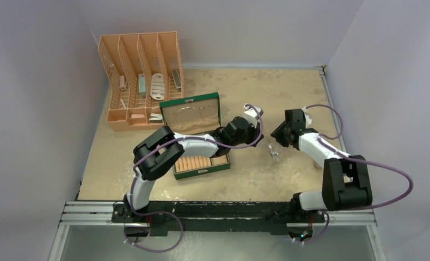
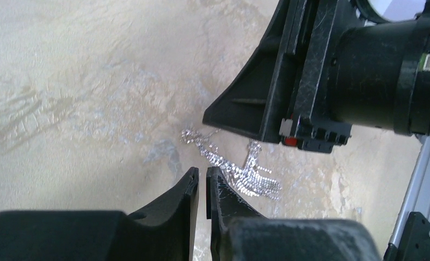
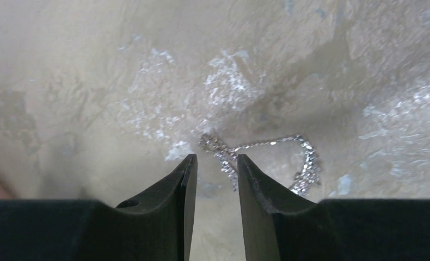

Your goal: Organize the mixed jewelry

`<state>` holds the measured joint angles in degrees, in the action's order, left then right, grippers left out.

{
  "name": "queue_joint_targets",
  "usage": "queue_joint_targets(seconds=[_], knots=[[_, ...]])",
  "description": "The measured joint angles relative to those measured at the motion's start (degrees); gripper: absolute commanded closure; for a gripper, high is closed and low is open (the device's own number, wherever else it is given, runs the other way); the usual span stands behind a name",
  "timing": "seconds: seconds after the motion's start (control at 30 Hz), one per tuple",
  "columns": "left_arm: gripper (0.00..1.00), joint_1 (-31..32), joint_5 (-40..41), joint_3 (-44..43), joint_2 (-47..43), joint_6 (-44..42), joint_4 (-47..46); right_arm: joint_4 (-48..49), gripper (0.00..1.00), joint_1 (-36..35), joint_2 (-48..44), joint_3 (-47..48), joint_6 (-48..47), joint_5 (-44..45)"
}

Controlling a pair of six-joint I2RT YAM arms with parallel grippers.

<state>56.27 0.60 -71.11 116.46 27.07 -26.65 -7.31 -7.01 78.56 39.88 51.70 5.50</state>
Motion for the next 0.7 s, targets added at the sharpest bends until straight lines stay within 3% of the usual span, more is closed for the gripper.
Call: queue_joint_targets(seconds=[0.4, 0.7], knots=[[0.89, -0.7, 0.0, 3.0, -3.5, 2.2, 4.9, -0.9, 0.61, -0.7, 3.4, 0.4, -3.6, 1.8], [0.89, -2.4, -0.6, 5.4, -6.9, 2.3, 5.0, -4.3, 0.61, -5.4, 4.2, 0.4, -3.9, -0.2]])
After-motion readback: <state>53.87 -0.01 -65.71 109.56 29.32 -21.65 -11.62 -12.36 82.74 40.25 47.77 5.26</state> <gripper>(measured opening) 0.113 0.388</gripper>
